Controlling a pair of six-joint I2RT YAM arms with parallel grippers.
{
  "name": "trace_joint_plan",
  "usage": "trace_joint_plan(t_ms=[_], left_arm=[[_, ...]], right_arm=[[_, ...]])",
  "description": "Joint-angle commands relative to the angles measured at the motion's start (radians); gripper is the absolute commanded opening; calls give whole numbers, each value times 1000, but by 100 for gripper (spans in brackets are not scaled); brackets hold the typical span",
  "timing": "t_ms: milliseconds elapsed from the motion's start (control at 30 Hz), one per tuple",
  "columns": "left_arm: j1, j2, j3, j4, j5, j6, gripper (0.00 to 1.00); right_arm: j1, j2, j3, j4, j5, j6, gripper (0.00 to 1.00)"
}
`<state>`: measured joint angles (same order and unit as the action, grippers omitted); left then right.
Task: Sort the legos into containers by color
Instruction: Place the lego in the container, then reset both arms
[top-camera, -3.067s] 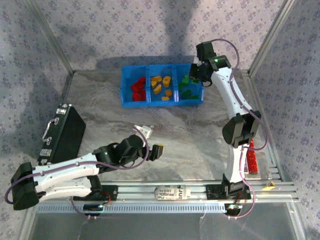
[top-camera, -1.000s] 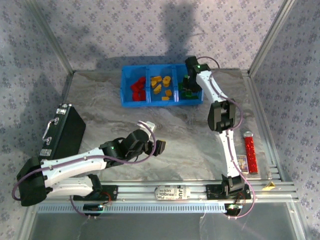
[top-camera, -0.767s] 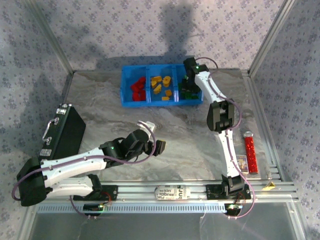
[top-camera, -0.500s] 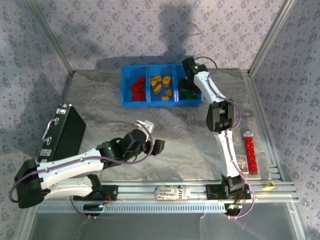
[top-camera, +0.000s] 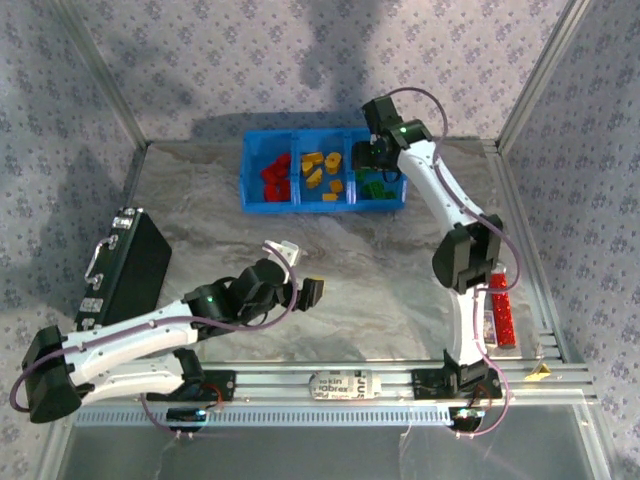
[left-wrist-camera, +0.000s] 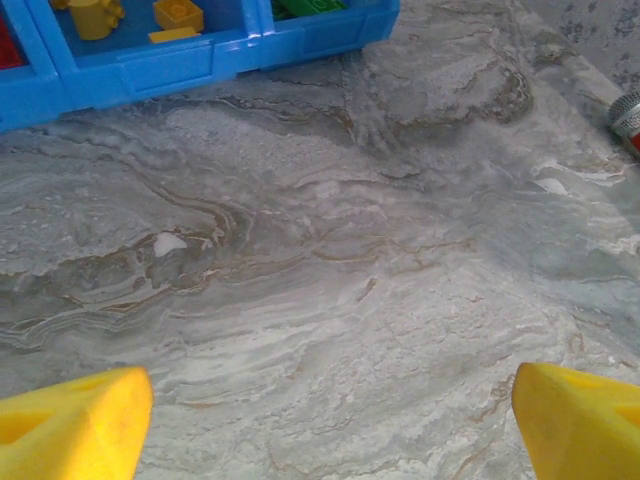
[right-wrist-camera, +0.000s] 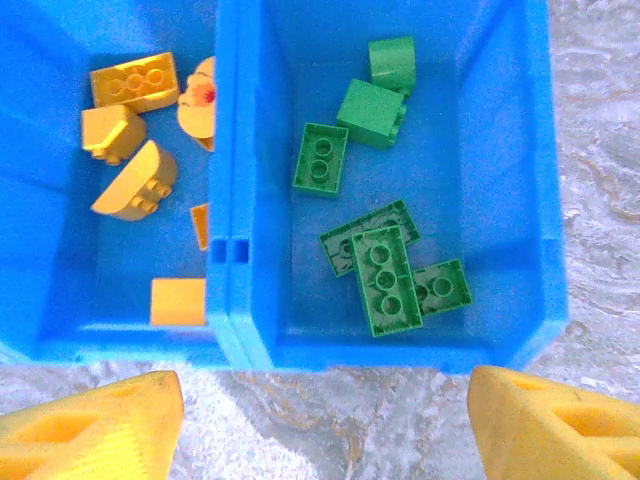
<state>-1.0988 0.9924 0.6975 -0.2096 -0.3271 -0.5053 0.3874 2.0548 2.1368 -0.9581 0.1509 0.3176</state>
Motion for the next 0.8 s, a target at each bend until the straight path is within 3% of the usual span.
trace_joint_plan(t_ms=[0,400,767], left_arm=[[11,-24,3,-16,-32,19,94],[25,-4,40,-53,-79,36,95],[52,7,81,-124,-244,112,100]], right_arm=[[10,-90,-94,51,41,-31,79],[33,-430,-470,227,90,-73,84],[28,-729,-832,415,182,-98,91]])
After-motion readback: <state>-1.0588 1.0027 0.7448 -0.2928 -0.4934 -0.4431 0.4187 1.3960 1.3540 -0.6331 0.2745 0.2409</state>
